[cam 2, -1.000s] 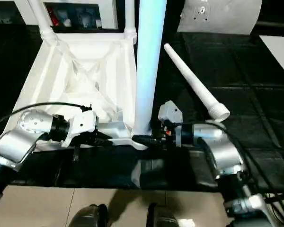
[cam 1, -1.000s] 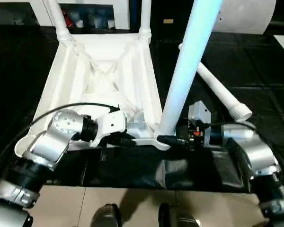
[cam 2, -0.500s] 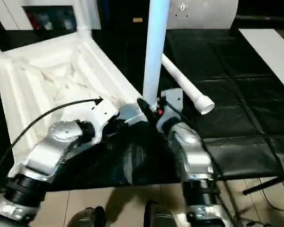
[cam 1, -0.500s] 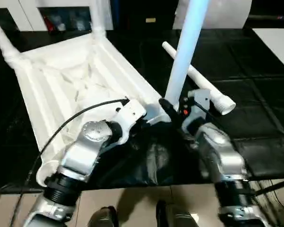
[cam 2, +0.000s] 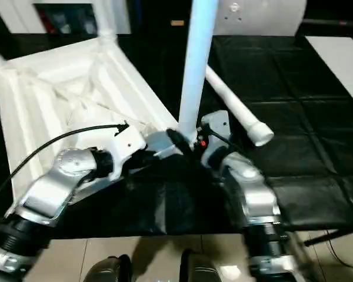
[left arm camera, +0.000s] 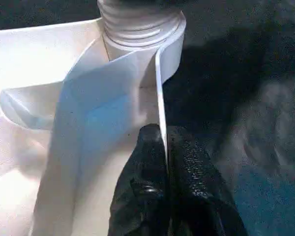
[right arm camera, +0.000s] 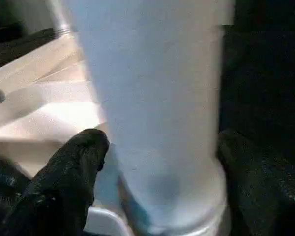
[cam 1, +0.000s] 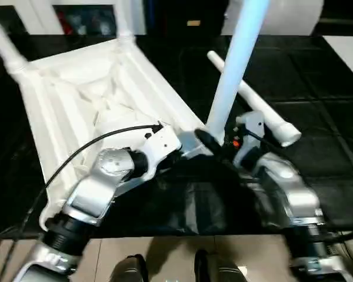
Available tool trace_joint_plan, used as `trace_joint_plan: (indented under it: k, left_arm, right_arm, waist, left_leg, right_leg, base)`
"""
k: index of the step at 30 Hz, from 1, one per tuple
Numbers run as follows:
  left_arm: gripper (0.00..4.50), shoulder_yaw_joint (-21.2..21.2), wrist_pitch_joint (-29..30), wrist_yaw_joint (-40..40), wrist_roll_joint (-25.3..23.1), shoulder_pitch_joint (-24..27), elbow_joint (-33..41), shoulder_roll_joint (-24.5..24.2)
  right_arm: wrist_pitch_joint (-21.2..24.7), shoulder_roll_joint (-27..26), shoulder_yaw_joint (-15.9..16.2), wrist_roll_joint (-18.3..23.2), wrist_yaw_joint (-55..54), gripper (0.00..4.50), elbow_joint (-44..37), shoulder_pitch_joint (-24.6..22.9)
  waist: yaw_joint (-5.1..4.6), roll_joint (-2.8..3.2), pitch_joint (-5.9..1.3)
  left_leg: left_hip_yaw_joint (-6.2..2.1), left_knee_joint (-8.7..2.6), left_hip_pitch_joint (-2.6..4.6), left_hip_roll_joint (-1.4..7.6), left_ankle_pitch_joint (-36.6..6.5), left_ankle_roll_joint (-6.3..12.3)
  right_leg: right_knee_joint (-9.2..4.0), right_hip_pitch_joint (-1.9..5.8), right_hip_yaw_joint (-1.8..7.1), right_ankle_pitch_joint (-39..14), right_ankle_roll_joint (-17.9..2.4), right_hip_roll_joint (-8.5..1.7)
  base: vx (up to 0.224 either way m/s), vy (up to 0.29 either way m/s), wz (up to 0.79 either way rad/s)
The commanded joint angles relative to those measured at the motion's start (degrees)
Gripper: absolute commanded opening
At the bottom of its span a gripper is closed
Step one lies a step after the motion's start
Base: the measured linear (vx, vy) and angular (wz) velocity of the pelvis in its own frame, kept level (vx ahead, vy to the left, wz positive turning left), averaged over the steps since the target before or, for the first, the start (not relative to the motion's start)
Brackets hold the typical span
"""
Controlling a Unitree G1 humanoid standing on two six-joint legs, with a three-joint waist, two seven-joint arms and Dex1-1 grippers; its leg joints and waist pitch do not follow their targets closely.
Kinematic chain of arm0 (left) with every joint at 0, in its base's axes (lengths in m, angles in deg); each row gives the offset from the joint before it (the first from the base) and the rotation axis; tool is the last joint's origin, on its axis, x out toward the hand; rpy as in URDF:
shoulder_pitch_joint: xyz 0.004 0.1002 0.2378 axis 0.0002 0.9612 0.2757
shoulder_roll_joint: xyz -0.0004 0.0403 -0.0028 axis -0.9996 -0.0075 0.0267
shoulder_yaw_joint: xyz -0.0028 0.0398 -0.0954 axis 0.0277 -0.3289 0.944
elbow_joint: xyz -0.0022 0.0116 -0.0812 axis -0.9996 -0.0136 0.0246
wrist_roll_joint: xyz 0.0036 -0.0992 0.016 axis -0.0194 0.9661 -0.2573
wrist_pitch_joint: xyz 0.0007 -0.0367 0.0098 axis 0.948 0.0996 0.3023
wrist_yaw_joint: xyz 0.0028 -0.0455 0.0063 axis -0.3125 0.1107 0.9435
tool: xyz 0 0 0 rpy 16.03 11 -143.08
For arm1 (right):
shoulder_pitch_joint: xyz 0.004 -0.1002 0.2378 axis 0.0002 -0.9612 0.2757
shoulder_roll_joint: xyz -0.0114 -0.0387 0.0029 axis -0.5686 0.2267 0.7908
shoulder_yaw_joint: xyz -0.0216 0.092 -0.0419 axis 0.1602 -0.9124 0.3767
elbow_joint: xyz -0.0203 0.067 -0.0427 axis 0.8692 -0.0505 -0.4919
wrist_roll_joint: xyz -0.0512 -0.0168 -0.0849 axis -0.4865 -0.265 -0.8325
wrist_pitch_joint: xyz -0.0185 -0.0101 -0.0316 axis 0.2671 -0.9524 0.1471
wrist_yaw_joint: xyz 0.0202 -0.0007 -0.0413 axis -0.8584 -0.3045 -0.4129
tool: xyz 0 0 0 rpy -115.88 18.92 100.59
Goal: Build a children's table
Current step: Rotate leg to tighten
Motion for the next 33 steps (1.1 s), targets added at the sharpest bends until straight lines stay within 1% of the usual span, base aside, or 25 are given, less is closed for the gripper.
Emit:
trace_joint_plan:
  k: [1,2,3,4,5,7,8,9,11,12,13,15,17,18,23,25,27,28,29,32,33]
  left_arm:
    - [0.0,-0.6,-3.4,-4.1,1.1,-0.5,0.8,-0.9]
    - [0.0,-1.1,-4.7,-5.7,1.3,-0.5,0.2,-2.3]
    - [0.0,-2.1,-7.0,-8.7,1.5,-0.5,-0.6,-4.5]
    - [0.0,-2.5,-7.9,-10.4,1.8,-0.5,-1.1,-5.6]
    - [0.0,-2.7,-8.4,-11.5,2.0,-0.6,-1.4,-6.2]
    - [0.0,-2.8,-9.3,-13.0,2.3,-0.8,-2.0,-6.9]
    - [0.0,-2.9,-10.8,-15.3,2.9,-1.3,-2.9,-7.9]
    - [0.0,-3.1,-11.5,-16.6,3.2,-1.6,-3.3,-8.5]
    - [0.0,-3.3,-12.2,-17.9,3.4,-1.9,-3.6,-9.0]
    - [0.0,-3.6,-12.7,-18.8,3.5,-2.2,-4.0,-9.4]
    - [0.0,-4.0,-14.0,-20.4,3.6,-2.8,-5.0,-10.0]
    - [0.0,-4.5,-14.6,-21.6,3.7,-3.4,-5.8,-10.3]
    - [0.0,-4.8,-15.3,-22.2,3.5,-4.0,-6.6,-10.3]
    - [0.0,-4.8,-15.5,-22.3,3.4,-4.2,-6.9,-10.1]
    - [0.0,-4.9,-16.2,-22.8,3.5,-4.7,-7.9,-9.7]
    - [0.0,-5.0,-16.4,-23.2,3.7,-4.9,-8.0,-9.6]
    - [0.0,-5.0,-16.7,-23.3,3.6,-4.9,-8.3,-9.6]
    - [0.0,-5.0,-16.9,-23.4,3.6,-5.0,-8.6,-9.6]
    - [0.0,-5.0,-17.1,-23.5,3.6,-5.1,-8.7,-9.6]
    - [0.0,-5.0,-17.6,-23.6,3.6,-5.2,-9.3,-9.7]
    - [0.0,-4.9,-17.8,-23.6,3.5,-5.3,-9.5,-9.7]
  right_arm:
    - [0.2,1.4,-0.8,2.0,4.4,4.32,-1.8,0.4]
    - [0.5,3.2,-0.1,2.7,7.4,4.32,-2.1,0.3]
    - [0.2,6.0,1.5,3.1,12.4,4.45,-2.4,0.1]
    - [-0.3,7.6,2.4,3.1,15.1,4.45,-2.5,0.2]
    - [-0.6,8.5,2.9,3.0,16.6,4.45,-2.4,0.3]
    - [-0.7,9.7,3.8,2.8,18.9,4.45,-2.3,0.7]
    - [-1.5,11.7,5.5,2.5,22.6,4.45,-2.0,1.1]
    - [-2.1,12.7,6.5,2.1,24.4,4.45,-1.9,1.4]
    - [-1.7,13.5,7.2,2.2,26.2,4.45,-1.8,1.5]
    - [-2.0,14.2,8.1,1.6,27.4,4.45,-1.4,1.7]
    - [-2.4,15.2,9.6,0.2,28.8,4.45,0.0,2.4]
    - [-3.4,15.2,10.5,-0.8,29.4,4.45,1.5,3.1]
    - [-4.6,14.2,10.6,-1.5,28.6,4.45,3.7,4.4]
    - [-4.4,13.7,10.5,-1.1,28.6,4.45,4.3,4.9]
    - [-3.9,13.5,10.9,-0.2,29.8,4.45,5.1,6.0]
    - [-3.8,13.5,11.3,0.1,30.5,4.16,5.3,6.2]
    - [-4.0,13.4,11.5,-0.1,30.9,4.16,5.6,6.1]
    - [-4.3,13.3,11.6,-0.2,31.1,3.91,5.9,6.2]
    - [-4.5,13.2,11.6,-0.3,31.2,3.79,6.2,6.2]
    - [-4.8,13.1,11.7,-0.5,31.8,3.67,6.6,6.2]
    - [-4.7,13.2,11.8,-0.6,32.0,3.51,6.4,6.0]
  waist:
    - [0.09,0.03,-4.71]
    - [0.29,0.11,-4.73]
    - [0.56,0.1,-4.76]
    - [0.68,0.08,-4.75]
    - [0.79,-0.05,-4.6]
    - [0.89,0.01,-4.52]
    - [0.91,0.0,-4.5]
    - [1.0,-0.01,-4.55]
    - [1.04,-0.07,-4.53]
    - [1.01,-0.46,-4.59]
    - [1.16,-0.21,-4.63]
    - [1.17,-0.36,-4.59]
    - [1.28,-0.26,-4.69]
    - [1.29,-0.39,-4.7]
    - [1.53,-0.43,-4.81]
    - [1.6,-0.38,-4.83]
    - [1.6,-0.43,-4.77]
    - [1.59,-0.45,-4.76]
    - [1.62,-0.39,-4.73]
    - [1.61,-0.46,-4.69]
    - [1.62,-0.45,-4.73]
  left_leg:
    - [-0.71,-3.71,0.86,2.67,-8.5,6.02]
    - [-0.71,-3.68,1.0,2.68,-8.6,6.11]
    - [-0.76,-3.71,1.03,2.72,-8.7,6.16]
    - [-0.78,-3.72,1.0,2.7,-8.9,6.29]
    - [-0.72,-3.77,1.07,2.75,-9.2,6.21]
    - [-0.74,-3.85,1.2,2.87,-9.9,5.69]
    - [-0.76,-3.86,1.2,2.84,-10.1,5.57]
    - [-0.79,-3.85,1.21,2.85,-10.3,5.48]
    - [-0.76,-3.87,1.16,2.92,-10.1,5.38]
    - [-0.7,-3.83,1.16,2.93,-9.9,5.47]
    - [-0.84,-3.89,1.18,2.96,-9.3,5.46]
    - [-0.72,-3.78,1.14,2.91,-9.0,5.45]
    - [-0.71,-3.78,1.21,3.01,-8.6,5.34]
    - [-0.66,-3.74,1.16,2.95,-8.6,5.36]
    - [-0.64,-3.7,1.1,3.03,-7.3,5.79]
    - [-0.66,-3.7,1.06,3.07,-7.2,5.85]
    - [-0.64,-3.72,1.06,3.09,-7.6,5.75]
    - [-0.65,-3.72,1.04,3.05,-7.7,5.67]
    - [-0.65,-3.75,1.1,3.05,-8.1,5.5]
    - [-0.66,-3.78,1.07,3.04,-8.5,5.25]
    - [-0.69,-3.79,1.06,3.06,-8.3,5.19]
  right_leg:
    - [-4.45,3.83,2.96,-15.1,-11.9,-4.26]
    - [-4.47,3.79,2.95,-15.3,-11.9,-4.28]
    - [-4.44,3.77,2.9,-15.6,-11.9,-4.28]
    - [-4.47,3.83,2.88,-15.7,-11.9,-4.28]
    - [-4.45,3.74,2.96,-16.3,-11.9,-4.36]
    - [-4.64,3.61,2.99,-17.9,-12.0,-4.47]
    - [-4.7,3.62,2.94,-18.3,-11.9,-4.48]
    - [-4.69,3.68,2.93,-18.6,-11.8,-4.5]
    - [-4.58,3.69,3.06,-18.3,-11.9,-4.62]
    - [-4.65,3.7,3.07,-18.4,-12.0,-4.6]
    - [-4.47,3.69,2.96,-18.2,-12.2,-4.55]
    - [-4.46,3.66,3.06,-17.9,-12.4,-4.66]
    - [-4.36,3.63,3.09,-17.3,-12.7,-4.73]
    - [-4.31,3.66,3.09,-17.1,-12.9,-4.68]
    - [-3.99,3.82,3.07,-15.0,-13.4,-4.64]
    - [-3.97,3.86,3.04,-14.9,-13.6,-4.7]
    - [-4.05,3.84,3.06,-15.6,-13.5,-4.71]
    - [-4.08,3.86,3.05,-15.9,-13.3,-4.7]
    - [-4.19,3.81,3.05,-16.8,-13.1,-4.72]
    - [-4.26,3.79,3.05,-17.5,-12.8,-4.7]
    - [-4.23,3.84,3.07,-17.4,-12.7,-4.74]
  base:
    - [0.0,0.0,0.0]
    - [0.0,0.0,0.0]
    - [0.0,0.0,0.0]
    - [0.0,0.0,0.0]
    - [0.0,0.0,0.0]
    - [0.0,0.0,0.0]
    - [0.0,0.0,0.0]
    - [0.0,0.0,0.0]
    - [0.0,0.0,0.0]
    - [0.0,0.0,0.0]
    - [0.0,0.0,0.0]
    - [0.0,0.0,0.0]
    - [0.0,0.0,0.0]
    - [0.0,0.0,0.0]
    - [0.0,0.0,0.0]
    - [0.0,0.0,0.0]
    - [0.0,0.0,0.0]
    - [0.0,0.0,0.0]
    - [0.0,0.0,0.0]
    - [0.0,0.0,0.0]
    - [0.0,0.0,0.0]
